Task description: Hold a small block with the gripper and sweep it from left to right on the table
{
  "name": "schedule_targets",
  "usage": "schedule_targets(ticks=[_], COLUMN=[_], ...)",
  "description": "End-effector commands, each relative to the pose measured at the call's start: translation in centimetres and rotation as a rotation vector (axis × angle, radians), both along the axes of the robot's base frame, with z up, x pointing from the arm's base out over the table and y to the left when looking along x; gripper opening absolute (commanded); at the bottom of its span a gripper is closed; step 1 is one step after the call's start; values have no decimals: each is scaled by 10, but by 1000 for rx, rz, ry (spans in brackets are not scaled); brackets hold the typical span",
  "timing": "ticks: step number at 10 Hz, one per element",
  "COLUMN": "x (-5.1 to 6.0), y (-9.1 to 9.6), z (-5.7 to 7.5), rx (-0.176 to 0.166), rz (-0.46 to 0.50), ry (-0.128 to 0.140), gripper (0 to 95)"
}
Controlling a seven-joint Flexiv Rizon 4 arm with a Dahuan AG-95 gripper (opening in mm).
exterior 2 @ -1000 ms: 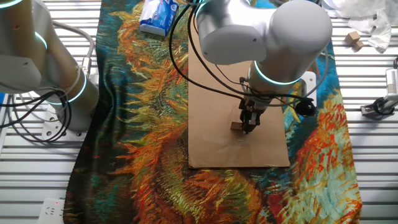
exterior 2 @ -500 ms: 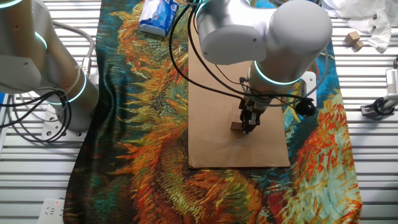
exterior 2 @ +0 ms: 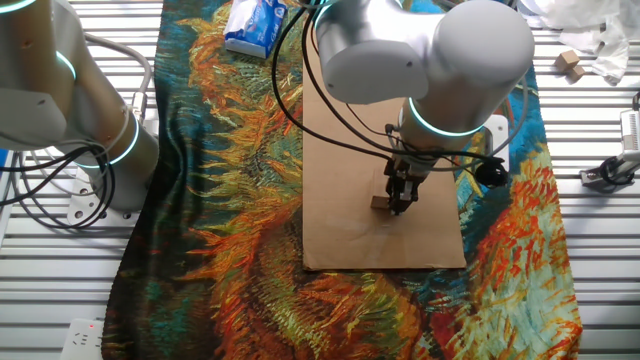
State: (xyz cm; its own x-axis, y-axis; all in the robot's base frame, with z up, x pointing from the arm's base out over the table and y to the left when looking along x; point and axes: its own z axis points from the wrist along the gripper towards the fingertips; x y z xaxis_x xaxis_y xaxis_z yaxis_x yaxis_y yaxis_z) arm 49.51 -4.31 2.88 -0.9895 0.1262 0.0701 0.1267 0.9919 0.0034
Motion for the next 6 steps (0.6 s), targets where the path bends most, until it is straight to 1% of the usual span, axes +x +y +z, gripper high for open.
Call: schedule_targets(ticks=[1,2,3,5,6], x=[6,6,6,7,9], y=[27,27,26,27,32], z=[-9,-9,-5,-3,-4], rx=[-15,-22,-22,-1,0], rz=[-93,-92,-91,-96,-102], ry=[8,12,20,22,21], gripper=[0,0,0,0,0])
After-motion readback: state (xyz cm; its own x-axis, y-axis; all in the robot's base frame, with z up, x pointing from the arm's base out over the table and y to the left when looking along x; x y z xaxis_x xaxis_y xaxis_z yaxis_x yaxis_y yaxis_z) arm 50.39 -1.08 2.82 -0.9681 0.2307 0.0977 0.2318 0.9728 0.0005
